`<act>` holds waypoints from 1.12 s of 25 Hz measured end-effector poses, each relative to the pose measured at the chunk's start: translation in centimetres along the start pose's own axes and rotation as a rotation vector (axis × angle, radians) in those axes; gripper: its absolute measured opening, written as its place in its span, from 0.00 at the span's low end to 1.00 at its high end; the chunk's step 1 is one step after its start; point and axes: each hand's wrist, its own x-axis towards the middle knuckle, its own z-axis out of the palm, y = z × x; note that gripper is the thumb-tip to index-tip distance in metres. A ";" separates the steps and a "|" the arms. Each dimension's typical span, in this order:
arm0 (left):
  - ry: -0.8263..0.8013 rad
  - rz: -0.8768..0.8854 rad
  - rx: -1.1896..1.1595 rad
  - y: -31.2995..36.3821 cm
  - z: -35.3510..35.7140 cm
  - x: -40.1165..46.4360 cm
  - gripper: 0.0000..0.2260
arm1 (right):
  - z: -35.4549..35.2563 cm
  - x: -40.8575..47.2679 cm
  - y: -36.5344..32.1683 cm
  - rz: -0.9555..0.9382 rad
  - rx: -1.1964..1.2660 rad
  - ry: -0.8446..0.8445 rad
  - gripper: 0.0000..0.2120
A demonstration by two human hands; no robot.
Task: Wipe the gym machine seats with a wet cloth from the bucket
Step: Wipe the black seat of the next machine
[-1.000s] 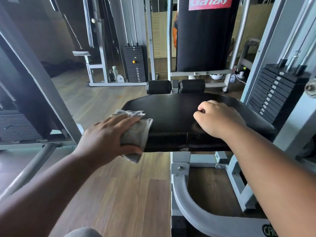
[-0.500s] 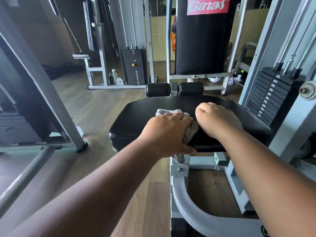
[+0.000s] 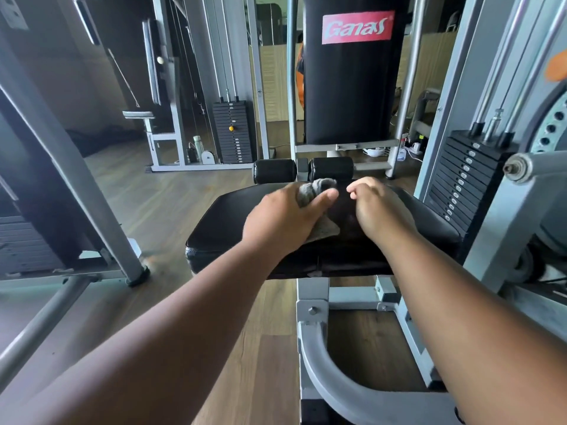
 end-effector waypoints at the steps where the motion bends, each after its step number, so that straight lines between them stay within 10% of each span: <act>1: -0.133 0.018 -0.097 1.1 0.1 0.3 0.24 | -0.1 0.0 0.0 -0.019 0.033 0.032 0.15; 4: -0.267 0.068 -0.405 1.8 -1.8 0.6 0.25 | -0.6 -0.1 0.8 -0.034 0.117 0.134 0.11; 8: -0.095 -0.105 0.218 -5.5 -4.6 1.8 0.16 | -1.0 -1.6 -0.8 -0.089 0.311 0.235 0.12; 11: -0.082 -0.140 0.361 -8.2 -4.2 0.7 0.12 | -0.2 -2.0 -4.2 -0.251 -0.224 -0.176 0.25; 14: -0.024 -0.113 0.363 -8.5 -3.8 0.5 0.13 | 2.2 -0.9 -7.4 -0.018 -0.527 -0.575 0.37; 22: -0.044 -0.192 0.400 -9.6 -3.3 1.3 0.22 | 4.7 -0.4 -7.5 -0.497 -0.397 -0.602 0.27; 28: -0.091 -0.329 0.300 -9.5 -3.6 1.4 0.28 | 5.0 6.8 -5.6 0.106 -0.613 -0.473 0.27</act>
